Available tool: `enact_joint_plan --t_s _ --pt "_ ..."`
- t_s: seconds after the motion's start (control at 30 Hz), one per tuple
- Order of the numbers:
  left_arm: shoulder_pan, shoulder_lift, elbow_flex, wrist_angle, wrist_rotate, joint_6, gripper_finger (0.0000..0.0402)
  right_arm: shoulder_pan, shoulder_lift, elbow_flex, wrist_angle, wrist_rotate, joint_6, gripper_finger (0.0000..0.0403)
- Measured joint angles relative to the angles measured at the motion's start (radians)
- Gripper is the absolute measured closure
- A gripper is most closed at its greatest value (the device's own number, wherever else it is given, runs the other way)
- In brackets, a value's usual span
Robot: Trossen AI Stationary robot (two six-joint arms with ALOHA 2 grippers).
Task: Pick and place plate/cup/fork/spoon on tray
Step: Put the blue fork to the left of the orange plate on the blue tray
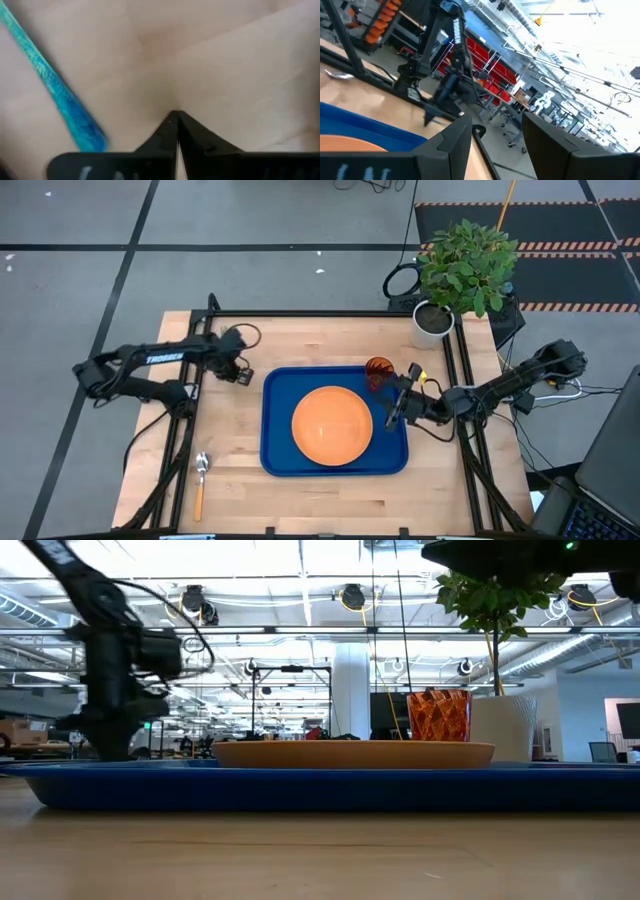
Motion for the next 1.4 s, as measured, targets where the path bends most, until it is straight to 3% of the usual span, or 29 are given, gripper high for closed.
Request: enact_joint_plan --t_s 0.13,0.27,0.43,0.57,0.7,1.1,1.4 --pt "0.039 -0.062 -0.062 0.055 0.013 -0.047 0.0391 -0.059 0.0 0.0 0.001 -0.031 -0.024 0.0234" --pt "0.044 -0.078 -0.032 0.072 -0.012 -0.055 0.0391 -0.122 0.0 0.0 0.004 -0.105 -0.029 0.0234" --pt "0.053 -0.082 0.084 0.036 -0.193 0.07 0.0386 -0.177 0.0 0.0 -0.009 -0.131 0.005 0.0234" --pt "0.084 -0.084 0.162 -0.04 -0.376 0.064 0.0366 -0.196 0.0 0.0 -0.047 -0.134 0.03 0.0234" --pt "0.127 -0.084 0.143 -0.076 -0.383 0.026 0.0336 -0.199 0.0 0.0 -0.063 -0.134 0.051 0.0234" --pt "0.166 -0.084 0.0 0.055 -0.315 0.016 0.022 -0.198 0.0 0.0 -0.061 -0.135 0.071 0.0234" --pt "0.177 -0.084 -0.054 0.131 -0.318 -0.007 0.0221 -0.198 0.0 0.0 -0.055 -0.138 0.097 0.0234"
